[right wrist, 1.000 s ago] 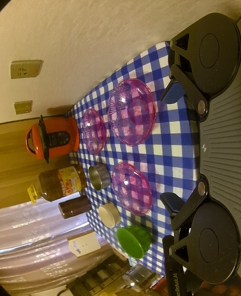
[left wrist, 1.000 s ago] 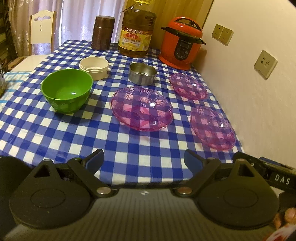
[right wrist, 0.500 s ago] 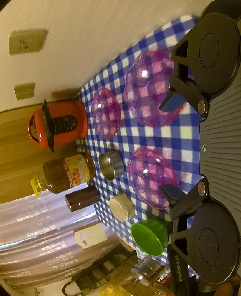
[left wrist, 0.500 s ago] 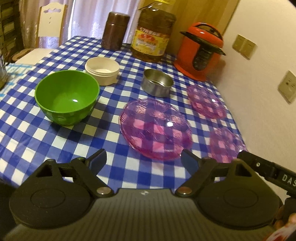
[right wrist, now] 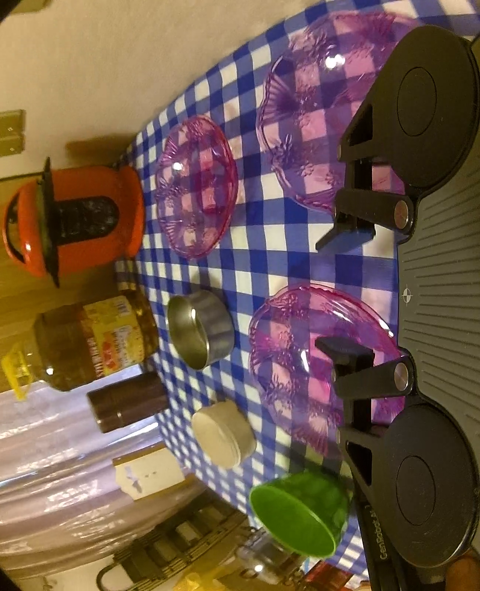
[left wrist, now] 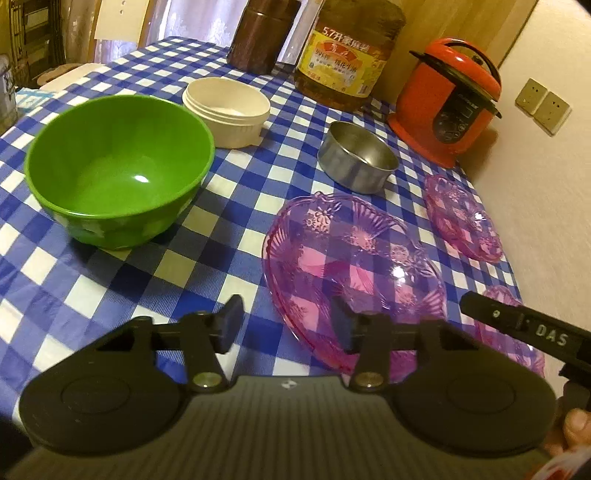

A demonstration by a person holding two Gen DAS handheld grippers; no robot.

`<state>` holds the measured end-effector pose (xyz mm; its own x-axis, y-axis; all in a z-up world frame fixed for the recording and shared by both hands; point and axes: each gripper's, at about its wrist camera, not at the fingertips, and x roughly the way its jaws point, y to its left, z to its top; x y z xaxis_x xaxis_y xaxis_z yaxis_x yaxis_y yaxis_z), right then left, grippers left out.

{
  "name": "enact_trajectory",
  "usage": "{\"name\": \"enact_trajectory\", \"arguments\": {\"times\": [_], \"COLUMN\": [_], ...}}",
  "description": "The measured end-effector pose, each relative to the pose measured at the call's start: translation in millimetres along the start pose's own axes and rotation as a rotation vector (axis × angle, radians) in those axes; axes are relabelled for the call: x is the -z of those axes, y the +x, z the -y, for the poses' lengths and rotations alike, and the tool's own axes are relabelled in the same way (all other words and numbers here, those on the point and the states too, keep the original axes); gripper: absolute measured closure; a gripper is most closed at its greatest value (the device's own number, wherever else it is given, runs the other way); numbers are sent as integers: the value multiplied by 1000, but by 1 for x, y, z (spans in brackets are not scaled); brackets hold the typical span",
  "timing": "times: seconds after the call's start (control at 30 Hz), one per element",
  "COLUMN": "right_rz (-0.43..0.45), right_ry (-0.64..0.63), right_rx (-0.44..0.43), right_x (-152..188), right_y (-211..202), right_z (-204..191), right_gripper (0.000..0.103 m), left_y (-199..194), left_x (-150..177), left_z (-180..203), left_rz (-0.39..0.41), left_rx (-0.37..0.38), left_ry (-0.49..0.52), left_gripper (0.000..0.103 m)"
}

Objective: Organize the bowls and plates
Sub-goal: 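Move both grippers to the rim of the middle pink glass plate, then close both grippers on the plate rim and lift it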

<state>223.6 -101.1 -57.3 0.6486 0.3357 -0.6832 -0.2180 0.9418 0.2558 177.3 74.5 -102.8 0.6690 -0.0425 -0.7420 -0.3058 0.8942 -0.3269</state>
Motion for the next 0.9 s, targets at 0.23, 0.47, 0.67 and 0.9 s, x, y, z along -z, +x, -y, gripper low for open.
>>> {"name": "enact_trajectory", "arguments": {"times": [0.23, 0.47, 0.67, 0.9], "right_rz": [-49, -75, -77, -51], "right_ry": [-17, -1, 1, 9], "right_rx": [9, 8, 5, 0], "right_x": [-3, -1, 1, -4], "right_y": [33, 47, 47, 34], "right_z": [3, 6, 4, 4], "right_gripper": [76, 86, 94, 94], "left_y": [16, 20, 20, 9], "left_x": [-2, -1, -1, -5], "left_z": [-4, -9, -4, 4], "left_rz": [4, 9, 9, 25], "left_rx": [-8, -20, -20, -14], "left_ry": [-5, -13, 5, 34], "left_gripper": [77, 87, 93, 93]}}
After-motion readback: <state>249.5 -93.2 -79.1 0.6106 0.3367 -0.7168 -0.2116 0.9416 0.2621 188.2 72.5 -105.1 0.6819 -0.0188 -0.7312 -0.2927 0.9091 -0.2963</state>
